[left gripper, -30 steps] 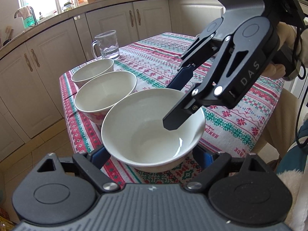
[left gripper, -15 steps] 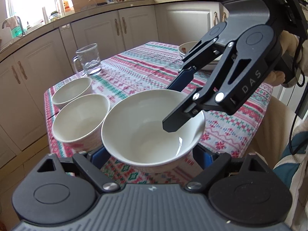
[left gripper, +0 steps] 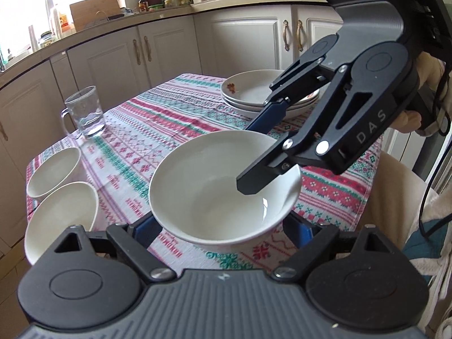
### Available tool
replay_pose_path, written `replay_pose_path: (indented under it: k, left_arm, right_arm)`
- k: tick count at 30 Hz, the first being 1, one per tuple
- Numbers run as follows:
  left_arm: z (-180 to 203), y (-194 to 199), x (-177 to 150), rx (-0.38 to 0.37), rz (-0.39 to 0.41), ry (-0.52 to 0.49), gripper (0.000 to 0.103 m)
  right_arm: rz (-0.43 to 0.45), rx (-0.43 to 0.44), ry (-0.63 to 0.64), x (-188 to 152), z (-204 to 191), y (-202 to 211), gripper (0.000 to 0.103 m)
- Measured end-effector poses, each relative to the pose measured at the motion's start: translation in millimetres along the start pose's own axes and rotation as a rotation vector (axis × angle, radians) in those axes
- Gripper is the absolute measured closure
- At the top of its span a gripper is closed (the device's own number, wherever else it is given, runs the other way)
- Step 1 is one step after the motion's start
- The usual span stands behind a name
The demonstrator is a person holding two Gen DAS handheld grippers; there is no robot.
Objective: Organize plates and bowls
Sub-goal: 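Carry the large white bowl with the right tool toward the other bowls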
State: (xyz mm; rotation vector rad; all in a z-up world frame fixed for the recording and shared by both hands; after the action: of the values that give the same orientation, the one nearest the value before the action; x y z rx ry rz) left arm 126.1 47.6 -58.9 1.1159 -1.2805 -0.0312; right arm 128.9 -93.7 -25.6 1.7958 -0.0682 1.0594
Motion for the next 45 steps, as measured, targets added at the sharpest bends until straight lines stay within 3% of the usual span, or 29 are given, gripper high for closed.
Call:
replay_pose_path:
  k: [13, 37, 43, 45]
  left_arm:
    - [6.5, -27.0, 17.7, -0.043, -0.007, -0.019, 0.012]
    - [2.6, -31.9, 14.4, -0.047, -0.041, 0.000, 0.012]
    - [4.4, -31.9, 11.5, -0.040, -0.034, -0.003, 0.010]
    - [4.4, -28.7, 11.0, -0.037, -0.018, 0.001, 0.008]
  right_arm:
    - [0.000, -0.050, -0.043, -15.0, 26.3, 10.0, 0.042]
    - [-0.017, -0.018, -0.066, -16.5, 34.2, -1.4, 0.041]
    - [-0.017, 0.005, -0.055, -16.3, 27.8, -5.4, 0.023]
    - [-0.007, 0.009, -0.050, -16.1, 24.6, -4.5, 0.011]
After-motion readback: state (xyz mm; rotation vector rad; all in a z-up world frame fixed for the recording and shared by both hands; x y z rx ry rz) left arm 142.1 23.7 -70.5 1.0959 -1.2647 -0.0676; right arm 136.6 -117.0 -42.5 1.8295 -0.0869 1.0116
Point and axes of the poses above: each gripper's, at about its wrist camera, not at the fingertips, and y roughly against the way its jaws point, z to its right, x to its top, the point moved 1 cm from there along -y, roughly the way its jaws point, and after that the axes turned 2 degrees about -z, right-handed, at the moved point
